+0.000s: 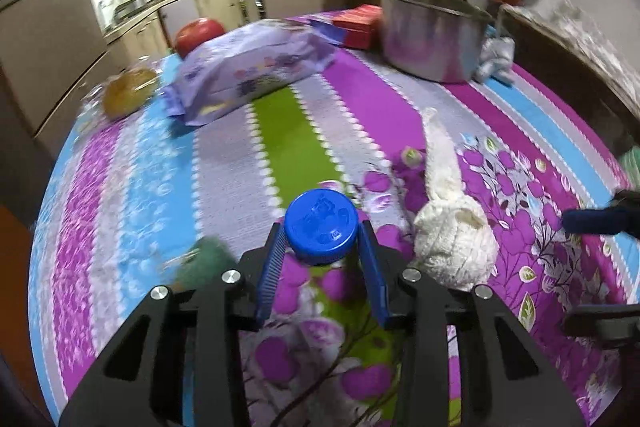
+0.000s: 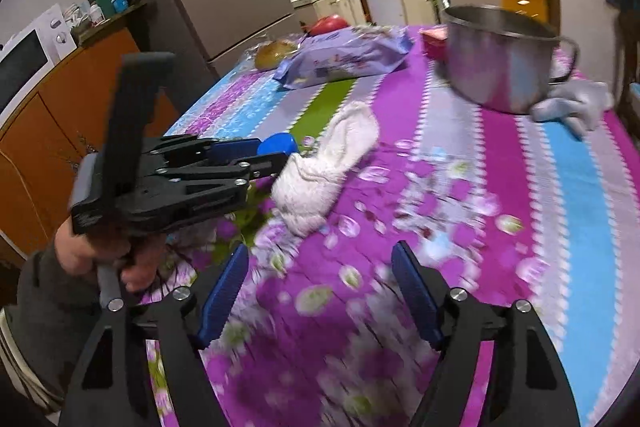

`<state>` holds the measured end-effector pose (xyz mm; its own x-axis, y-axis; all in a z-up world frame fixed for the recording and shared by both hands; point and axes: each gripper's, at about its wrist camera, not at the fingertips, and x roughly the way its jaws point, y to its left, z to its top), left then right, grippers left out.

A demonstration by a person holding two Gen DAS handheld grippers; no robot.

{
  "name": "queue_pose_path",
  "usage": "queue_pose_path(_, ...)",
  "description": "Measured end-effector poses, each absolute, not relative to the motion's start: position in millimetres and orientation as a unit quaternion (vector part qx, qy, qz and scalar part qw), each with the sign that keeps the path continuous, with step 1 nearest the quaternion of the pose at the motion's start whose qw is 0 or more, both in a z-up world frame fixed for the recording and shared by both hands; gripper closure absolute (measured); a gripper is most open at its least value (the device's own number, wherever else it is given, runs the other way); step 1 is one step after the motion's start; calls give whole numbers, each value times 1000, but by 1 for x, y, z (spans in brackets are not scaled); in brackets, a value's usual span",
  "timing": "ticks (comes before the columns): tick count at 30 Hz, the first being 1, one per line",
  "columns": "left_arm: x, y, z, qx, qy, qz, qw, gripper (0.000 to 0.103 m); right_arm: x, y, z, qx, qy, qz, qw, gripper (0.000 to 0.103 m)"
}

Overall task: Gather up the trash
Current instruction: 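Grasp the blue-capped bottle with the left gripper while the right grasps the white towel, then lift the bottle and towel and carry both over the green bin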

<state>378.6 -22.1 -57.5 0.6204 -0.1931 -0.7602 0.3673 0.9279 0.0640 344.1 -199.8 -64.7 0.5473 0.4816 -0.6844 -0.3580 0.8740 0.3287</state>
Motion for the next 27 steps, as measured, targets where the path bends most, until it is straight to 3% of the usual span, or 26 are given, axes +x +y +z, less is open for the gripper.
queue_pose_path(8,374,1,-41,58,395,-140,906,67,390,-159,-80,70,424,231,873,34)
queue_pose_path(15,376,1,-43,55,396,-121,909,67,394,-154,-81,43,418,199,885,59)
queue_pose_path(27,335,-6,-12,65,345,-67,934,67,335,-182,-38,6,326,152,933,61)
